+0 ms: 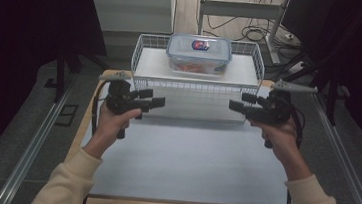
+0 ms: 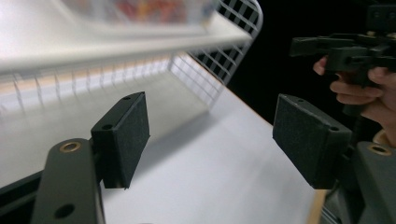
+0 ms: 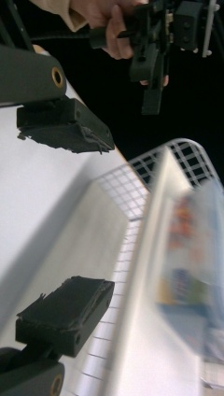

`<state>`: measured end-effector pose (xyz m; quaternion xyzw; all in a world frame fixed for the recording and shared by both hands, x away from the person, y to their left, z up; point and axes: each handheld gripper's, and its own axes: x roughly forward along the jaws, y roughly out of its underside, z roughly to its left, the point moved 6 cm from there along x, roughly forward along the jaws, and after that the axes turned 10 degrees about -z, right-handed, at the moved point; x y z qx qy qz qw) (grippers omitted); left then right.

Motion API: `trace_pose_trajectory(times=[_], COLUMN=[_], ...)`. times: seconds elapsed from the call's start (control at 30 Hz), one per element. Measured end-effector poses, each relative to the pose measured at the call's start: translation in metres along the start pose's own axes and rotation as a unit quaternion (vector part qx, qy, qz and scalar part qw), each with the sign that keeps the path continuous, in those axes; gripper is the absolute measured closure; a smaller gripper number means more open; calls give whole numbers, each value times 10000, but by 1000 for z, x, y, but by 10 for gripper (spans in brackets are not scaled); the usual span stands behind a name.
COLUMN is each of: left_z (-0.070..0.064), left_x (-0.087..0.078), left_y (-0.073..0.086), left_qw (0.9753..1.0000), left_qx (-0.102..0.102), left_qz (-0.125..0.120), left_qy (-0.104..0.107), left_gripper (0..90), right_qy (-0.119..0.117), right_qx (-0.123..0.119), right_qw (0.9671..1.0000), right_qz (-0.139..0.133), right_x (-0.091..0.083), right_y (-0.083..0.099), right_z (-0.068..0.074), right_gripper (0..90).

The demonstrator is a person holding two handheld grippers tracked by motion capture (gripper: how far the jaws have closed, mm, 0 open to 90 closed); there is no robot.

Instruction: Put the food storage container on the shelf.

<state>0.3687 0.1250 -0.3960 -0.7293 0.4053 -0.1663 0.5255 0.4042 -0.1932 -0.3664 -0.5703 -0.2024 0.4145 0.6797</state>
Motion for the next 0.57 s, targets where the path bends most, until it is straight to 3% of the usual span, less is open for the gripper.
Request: trace_pose_trajectory(times=[0.13, 0.27, 0.57], left_z=[-4, -5, -1], left_x=[-4, -2, -1], left_y=[31, 53, 60], left_qw=[9998, 9993, 9993], left_qx=[100, 171, 97], left_qz=[153, 327, 340], left_qy=[-40, -63, -116], left_gripper=[265, 261, 258], right_qy=[7, 40, 42], right_qx=[50, 190, 38], right_qw=[9998, 9995, 9998], right_qz=[167, 255, 211], right_x=[-12, -18, -18], right_y=[40, 63, 73], right_z=[0, -7, -8], right_gripper=[239, 230, 190])
